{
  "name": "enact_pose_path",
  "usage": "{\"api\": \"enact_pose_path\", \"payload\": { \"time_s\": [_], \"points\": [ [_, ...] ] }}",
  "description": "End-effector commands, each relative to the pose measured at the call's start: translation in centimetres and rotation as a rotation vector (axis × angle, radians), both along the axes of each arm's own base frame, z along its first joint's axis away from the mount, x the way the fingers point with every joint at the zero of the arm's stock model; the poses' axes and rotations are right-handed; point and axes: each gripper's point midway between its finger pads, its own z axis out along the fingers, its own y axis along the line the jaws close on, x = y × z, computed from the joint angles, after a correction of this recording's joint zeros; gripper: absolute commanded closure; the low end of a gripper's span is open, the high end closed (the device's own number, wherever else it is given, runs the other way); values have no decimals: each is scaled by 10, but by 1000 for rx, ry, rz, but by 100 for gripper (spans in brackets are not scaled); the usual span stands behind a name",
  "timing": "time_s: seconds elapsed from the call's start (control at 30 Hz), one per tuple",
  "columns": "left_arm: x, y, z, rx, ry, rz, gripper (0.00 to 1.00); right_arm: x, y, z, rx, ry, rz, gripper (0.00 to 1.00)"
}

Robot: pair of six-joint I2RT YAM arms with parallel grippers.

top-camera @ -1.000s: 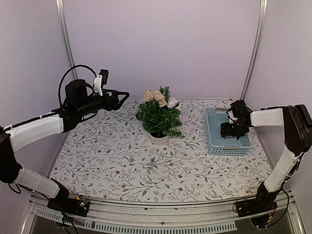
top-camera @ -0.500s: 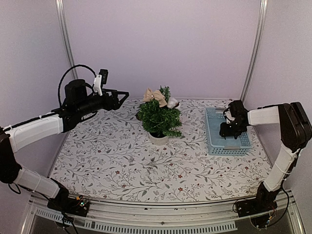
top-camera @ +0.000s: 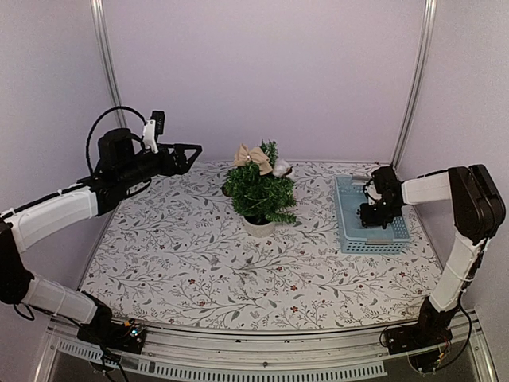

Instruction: Decorate the small christmas tree

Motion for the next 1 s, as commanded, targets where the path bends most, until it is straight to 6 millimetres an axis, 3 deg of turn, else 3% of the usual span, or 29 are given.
{"api": "enact_pose_path", "payload": {
  "time_s": [0.0,0.3,0.43,0.53,0.63,0.73,0.97],
  "points": [
    [3,25,3,-47,40,70,0,6,-1,30,3,-58,6,100],
    [24,65,-21,-81,242,261,1,9,11,101,66,-214,70,100],
    [19,57,-23,-29,251,148,1,5,24,140,128,-325,144,100],
    [9,49,-18,8,210,70,1,-6,45,179,234,-434,236,100],
    [-14,27,-2,32,125,-102,1,-25,79,218,290,-552,392,100],
    [-42,-1,11,102,42,-260,1,-54,128,248,328,-631,574,100],
    [-122,-71,22,234,-152,-563,1,-129,209,280,374,-717,915,100]
  ]
}}
